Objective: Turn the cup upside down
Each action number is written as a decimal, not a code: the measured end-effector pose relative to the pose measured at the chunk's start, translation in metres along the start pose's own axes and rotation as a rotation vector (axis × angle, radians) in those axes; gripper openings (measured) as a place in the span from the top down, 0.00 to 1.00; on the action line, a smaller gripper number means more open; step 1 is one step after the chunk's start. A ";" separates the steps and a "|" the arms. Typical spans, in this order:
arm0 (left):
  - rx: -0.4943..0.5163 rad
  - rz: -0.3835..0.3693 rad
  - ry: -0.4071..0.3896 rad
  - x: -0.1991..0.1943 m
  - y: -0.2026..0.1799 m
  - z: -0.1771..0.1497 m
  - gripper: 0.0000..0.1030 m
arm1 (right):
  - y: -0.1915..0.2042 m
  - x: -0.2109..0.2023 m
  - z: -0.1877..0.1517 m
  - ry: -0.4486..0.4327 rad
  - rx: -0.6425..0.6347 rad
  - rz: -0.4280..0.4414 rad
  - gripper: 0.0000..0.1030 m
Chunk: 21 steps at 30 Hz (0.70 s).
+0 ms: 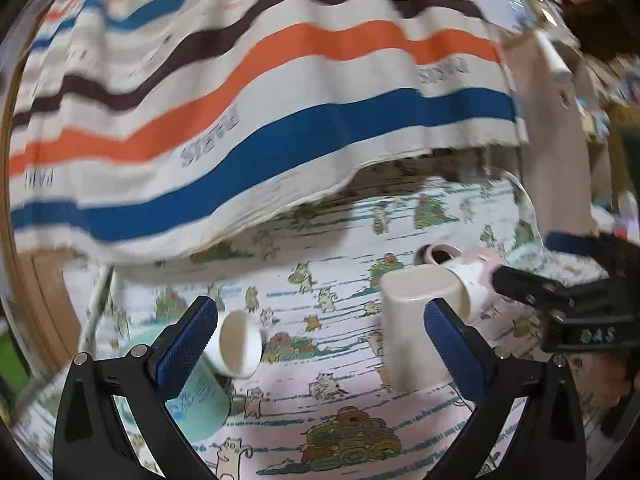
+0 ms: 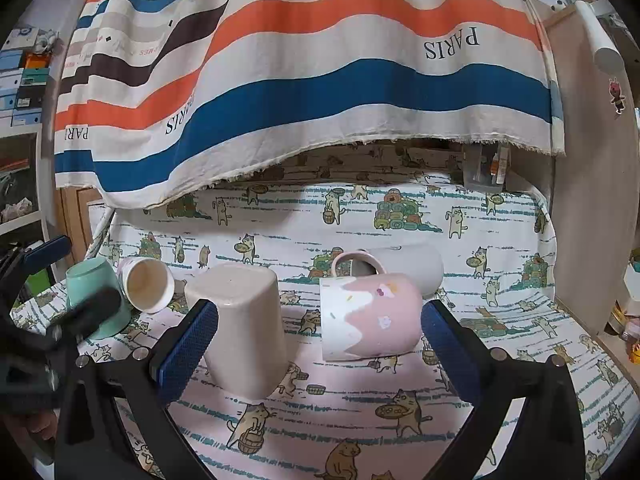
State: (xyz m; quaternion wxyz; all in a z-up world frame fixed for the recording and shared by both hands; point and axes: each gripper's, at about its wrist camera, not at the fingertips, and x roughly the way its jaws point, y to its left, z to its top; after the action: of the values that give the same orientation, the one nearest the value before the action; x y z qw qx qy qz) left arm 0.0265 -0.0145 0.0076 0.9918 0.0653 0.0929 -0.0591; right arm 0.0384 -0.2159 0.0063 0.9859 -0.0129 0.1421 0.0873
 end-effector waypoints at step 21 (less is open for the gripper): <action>-0.138 0.032 0.101 0.014 0.028 -0.009 0.00 | 0.000 0.000 -0.001 0.004 -0.001 -0.047 0.01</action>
State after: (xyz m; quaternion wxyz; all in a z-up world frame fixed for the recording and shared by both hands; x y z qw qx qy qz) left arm 0.0422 0.0132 -0.0008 0.9888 0.0010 0.1457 -0.0334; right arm 0.0383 -0.2156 0.0057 0.9874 -0.0169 0.1438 0.0644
